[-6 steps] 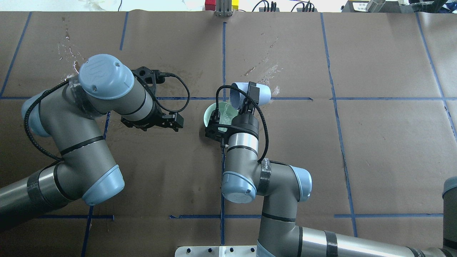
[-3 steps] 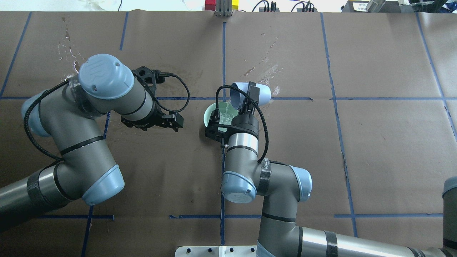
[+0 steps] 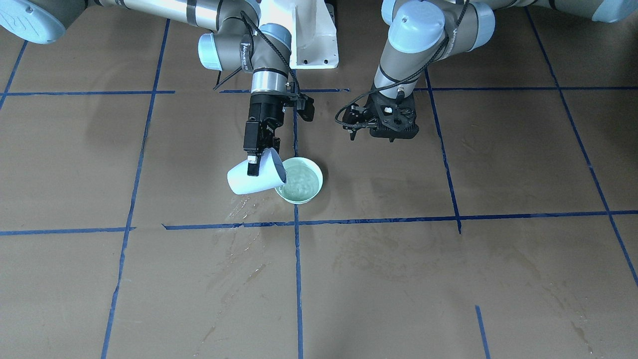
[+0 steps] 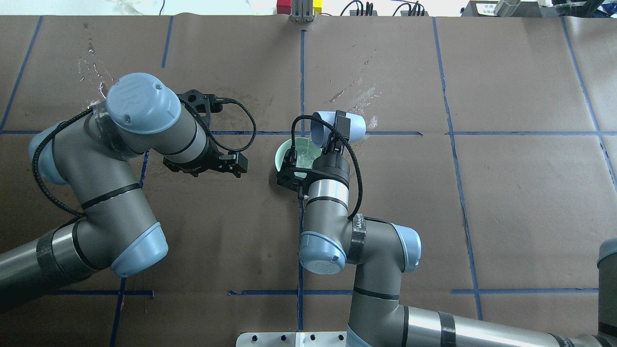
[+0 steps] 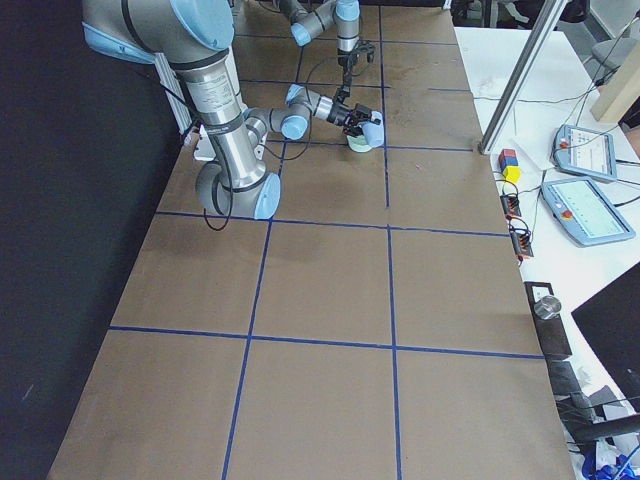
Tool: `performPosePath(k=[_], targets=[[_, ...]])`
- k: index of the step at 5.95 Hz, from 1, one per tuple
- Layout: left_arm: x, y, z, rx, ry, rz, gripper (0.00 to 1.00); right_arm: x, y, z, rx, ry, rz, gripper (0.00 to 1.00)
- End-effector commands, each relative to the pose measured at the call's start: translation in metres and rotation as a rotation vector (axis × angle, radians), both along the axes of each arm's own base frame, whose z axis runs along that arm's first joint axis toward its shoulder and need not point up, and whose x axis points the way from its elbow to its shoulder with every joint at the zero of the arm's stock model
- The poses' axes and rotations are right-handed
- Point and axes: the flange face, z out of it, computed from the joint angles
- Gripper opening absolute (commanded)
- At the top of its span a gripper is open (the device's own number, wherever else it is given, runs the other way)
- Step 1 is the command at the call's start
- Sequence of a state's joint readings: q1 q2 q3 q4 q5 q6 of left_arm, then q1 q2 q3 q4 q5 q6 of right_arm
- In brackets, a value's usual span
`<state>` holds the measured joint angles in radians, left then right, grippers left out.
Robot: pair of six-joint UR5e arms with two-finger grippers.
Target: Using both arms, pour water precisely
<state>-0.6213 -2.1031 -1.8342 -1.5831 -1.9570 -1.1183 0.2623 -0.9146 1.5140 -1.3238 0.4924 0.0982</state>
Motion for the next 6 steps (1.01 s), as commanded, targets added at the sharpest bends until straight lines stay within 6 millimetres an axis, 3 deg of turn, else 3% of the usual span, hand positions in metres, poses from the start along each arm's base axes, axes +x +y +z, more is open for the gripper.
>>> performPosePath(k=[1,6], targets=[[0.0,0.0,0.0,0.0,-0.001,-0.001,1.0,0.0,0.0,0.001,0.0,0.001,0.0,0.0],[0.001,0.001,0.0,0.0,0.0,0.0,1.0,0.005,0.002,-0.01,-0.003,-0.095,0.013,0.0]])
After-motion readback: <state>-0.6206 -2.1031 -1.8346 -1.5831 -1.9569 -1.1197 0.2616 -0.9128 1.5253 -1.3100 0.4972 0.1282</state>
